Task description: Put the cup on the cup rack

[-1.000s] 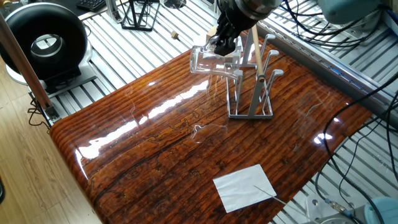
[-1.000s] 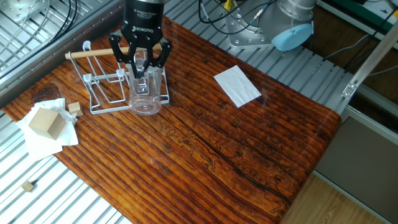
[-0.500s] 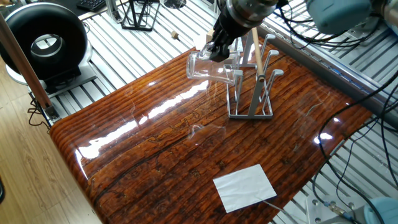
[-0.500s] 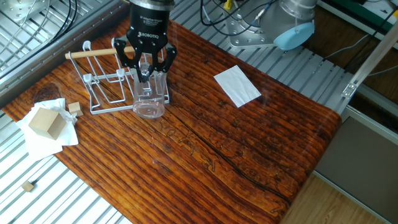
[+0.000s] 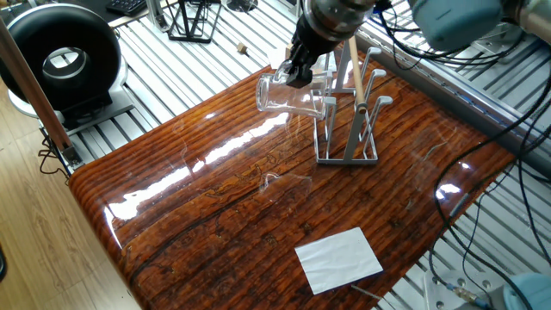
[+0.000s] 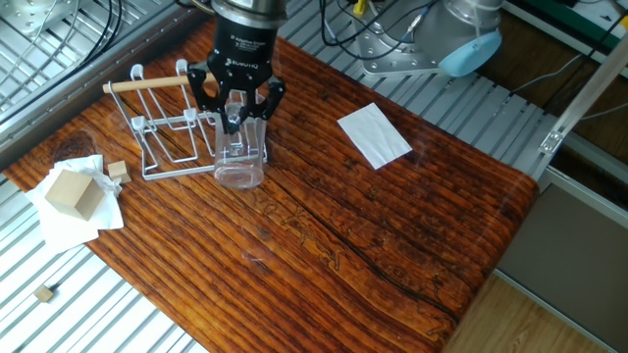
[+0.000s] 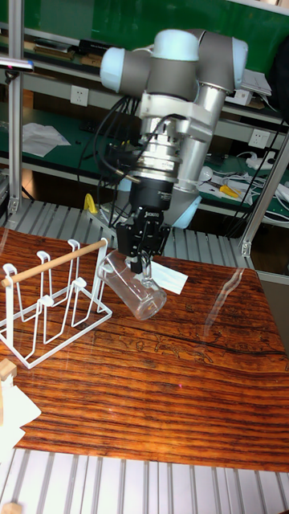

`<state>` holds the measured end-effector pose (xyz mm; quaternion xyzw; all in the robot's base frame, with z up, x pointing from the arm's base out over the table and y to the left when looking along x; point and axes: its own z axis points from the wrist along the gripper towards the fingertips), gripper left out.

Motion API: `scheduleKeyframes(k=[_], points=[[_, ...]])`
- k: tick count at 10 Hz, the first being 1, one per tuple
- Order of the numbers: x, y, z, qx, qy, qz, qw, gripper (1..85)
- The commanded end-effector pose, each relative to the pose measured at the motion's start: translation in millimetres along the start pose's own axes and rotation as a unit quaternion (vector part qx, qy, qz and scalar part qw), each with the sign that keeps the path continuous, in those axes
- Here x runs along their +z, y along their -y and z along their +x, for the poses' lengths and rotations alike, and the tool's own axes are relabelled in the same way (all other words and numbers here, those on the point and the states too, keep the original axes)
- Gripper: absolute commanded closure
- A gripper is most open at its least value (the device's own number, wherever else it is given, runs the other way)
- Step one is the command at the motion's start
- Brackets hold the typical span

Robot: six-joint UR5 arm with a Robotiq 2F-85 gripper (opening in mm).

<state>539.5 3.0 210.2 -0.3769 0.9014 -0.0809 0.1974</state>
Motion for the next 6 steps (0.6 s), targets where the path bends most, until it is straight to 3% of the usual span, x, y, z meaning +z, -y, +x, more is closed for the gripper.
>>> scheduleKeyframes(k=[1,6], points=[[-7.9,0.7,-4.9,-0.012,-0.026,0.01,0.9995,84.7],[-19.8,-0.2,-13.7,-0.028,-0.05,0.021,0.9981,84.7]])
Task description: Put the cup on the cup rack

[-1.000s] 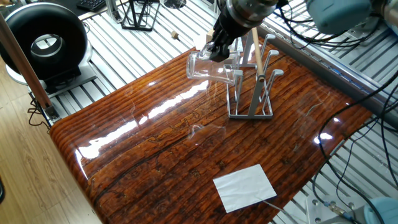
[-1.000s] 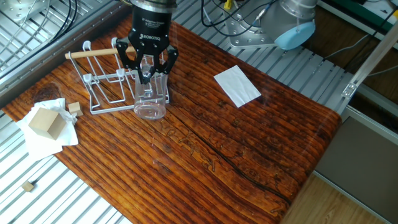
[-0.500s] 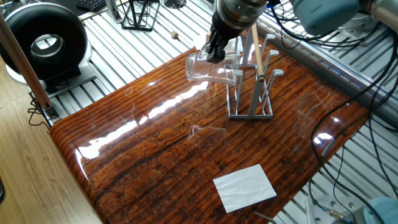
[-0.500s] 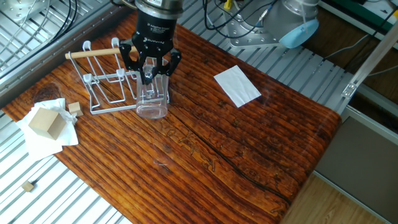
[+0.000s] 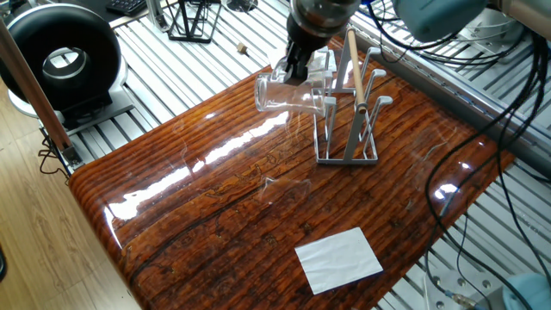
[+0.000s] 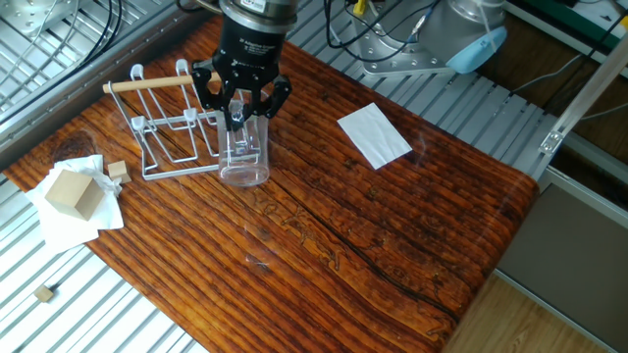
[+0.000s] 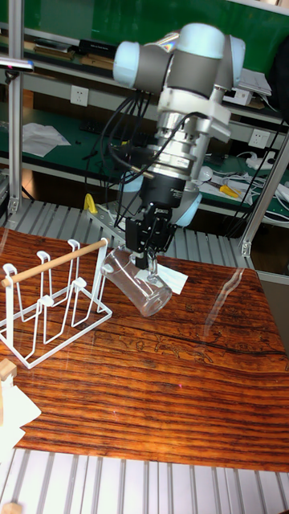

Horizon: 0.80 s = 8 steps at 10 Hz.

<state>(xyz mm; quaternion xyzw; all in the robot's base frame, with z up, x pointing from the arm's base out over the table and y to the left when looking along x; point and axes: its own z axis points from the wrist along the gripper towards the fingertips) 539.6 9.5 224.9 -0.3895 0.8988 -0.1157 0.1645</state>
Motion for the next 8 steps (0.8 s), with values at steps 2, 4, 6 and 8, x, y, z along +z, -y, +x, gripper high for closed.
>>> scheduleKeyframes(k=[2,4,6,8], points=[[-6.9,3.1,-1.4,-0.014,-0.015,0.008,0.9998,84.7],[-9.6,3.9,-2.3,-0.02,-0.023,0.013,0.9995,84.7],[-11.4,1.9,-10.9,-0.014,-0.012,0.011,0.9998,84.7],[-13.6,3.2,-12.4,-0.01,-0.008,0.009,0.9999,84.7]])
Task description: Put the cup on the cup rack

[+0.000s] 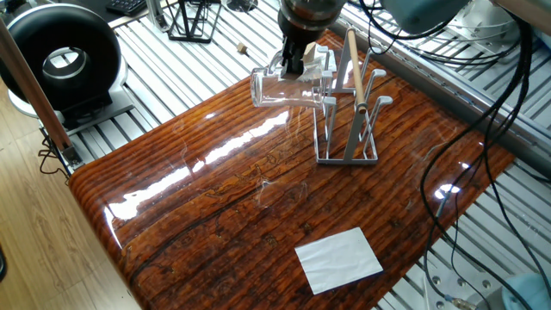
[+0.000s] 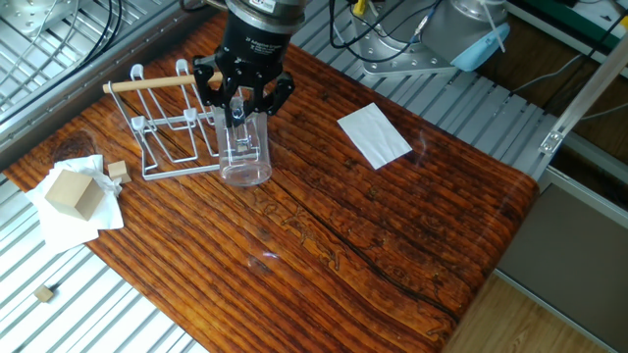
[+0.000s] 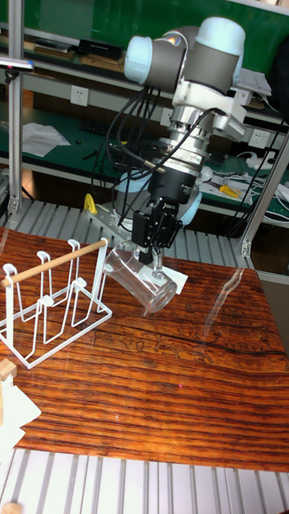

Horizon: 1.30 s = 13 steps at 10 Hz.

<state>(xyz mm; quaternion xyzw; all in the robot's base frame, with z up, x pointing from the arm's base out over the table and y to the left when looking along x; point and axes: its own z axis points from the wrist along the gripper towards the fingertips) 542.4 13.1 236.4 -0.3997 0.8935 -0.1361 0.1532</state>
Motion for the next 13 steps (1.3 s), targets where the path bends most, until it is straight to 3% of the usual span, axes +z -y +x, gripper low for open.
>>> scheduleKeyframes(k=[1,4,6,10,11,13], points=[[-3.3,1.8,-3.9,0.006,0.003,-0.001,1.0,84.7],[5.1,8.0,1.2,-0.007,-0.015,0.008,0.9998,84.7],[4.7,4.4,3.6,-0.005,-0.033,0.004,0.9994,84.7],[4.1,-4.0,-8.6,-0.003,-0.051,0.011,0.9986,84.7],[8.9,-10.6,-9.2,0.0,-0.055,0.008,0.9985,84.7],[15.8,-31.1,-2.8,0.004,-0.078,-0.022,0.9967,84.7]])
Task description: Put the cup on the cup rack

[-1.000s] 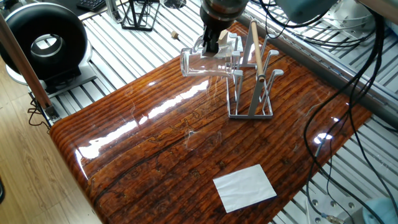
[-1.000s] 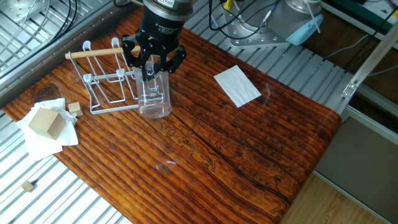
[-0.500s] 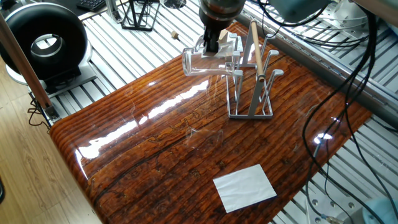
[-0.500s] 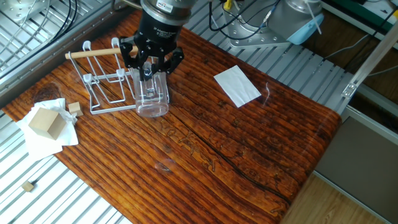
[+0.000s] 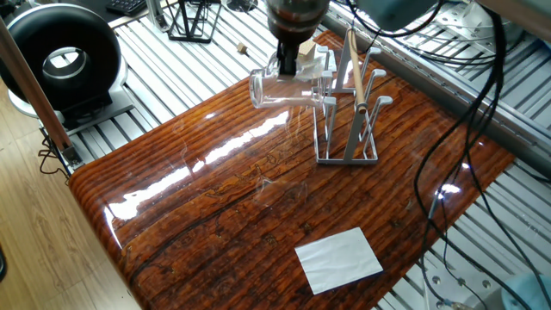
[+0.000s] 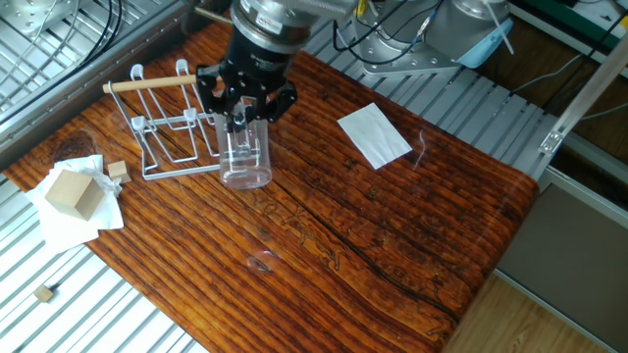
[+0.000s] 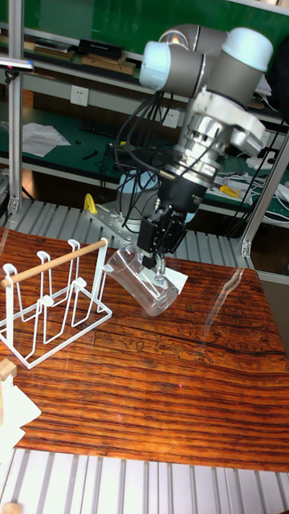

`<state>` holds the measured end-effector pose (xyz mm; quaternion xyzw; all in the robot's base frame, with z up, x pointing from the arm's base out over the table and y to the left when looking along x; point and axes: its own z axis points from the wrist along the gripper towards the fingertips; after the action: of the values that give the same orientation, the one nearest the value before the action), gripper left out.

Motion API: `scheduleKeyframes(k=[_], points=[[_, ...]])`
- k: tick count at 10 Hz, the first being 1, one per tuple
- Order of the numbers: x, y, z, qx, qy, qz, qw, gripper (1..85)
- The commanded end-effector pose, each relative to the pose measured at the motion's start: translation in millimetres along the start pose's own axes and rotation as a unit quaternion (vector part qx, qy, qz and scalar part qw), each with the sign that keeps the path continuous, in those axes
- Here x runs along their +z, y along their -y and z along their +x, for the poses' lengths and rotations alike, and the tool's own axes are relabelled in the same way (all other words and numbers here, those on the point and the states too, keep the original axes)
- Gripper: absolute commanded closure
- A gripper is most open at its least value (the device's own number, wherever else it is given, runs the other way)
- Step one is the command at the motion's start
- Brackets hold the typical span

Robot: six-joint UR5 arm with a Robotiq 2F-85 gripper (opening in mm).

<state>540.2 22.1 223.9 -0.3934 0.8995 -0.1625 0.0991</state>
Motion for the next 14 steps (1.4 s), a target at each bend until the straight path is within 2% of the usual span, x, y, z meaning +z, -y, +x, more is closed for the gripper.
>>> scheduleKeyframes(k=[1,3,5,7,9,10,12,14], points=[[9.9,-28.5,-0.2,0.008,-0.023,-0.035,0.9991,84.7],[24.1,-35.0,3.1,0.006,-0.04,-0.024,0.9989,84.7],[34.3,-34.1,3.7,0.002,-0.048,-0.018,0.9987,84.7],[41.7,-33.9,2.9,-0.001,-0.052,-0.015,0.9985,84.7],[45.7,-38.0,-5.4,0.007,-0.051,-0.012,0.9986,84.7],[44.0,-36.1,-7.7,0.007,-0.059,-0.002,0.9983,84.7],[47.7,-29.4,-13.8,-0.005,-0.048,0.004,0.9988,84.7],[51.6,-29.6,-18.0,-0.004,-0.043,-0.001,0.9991,84.7]])
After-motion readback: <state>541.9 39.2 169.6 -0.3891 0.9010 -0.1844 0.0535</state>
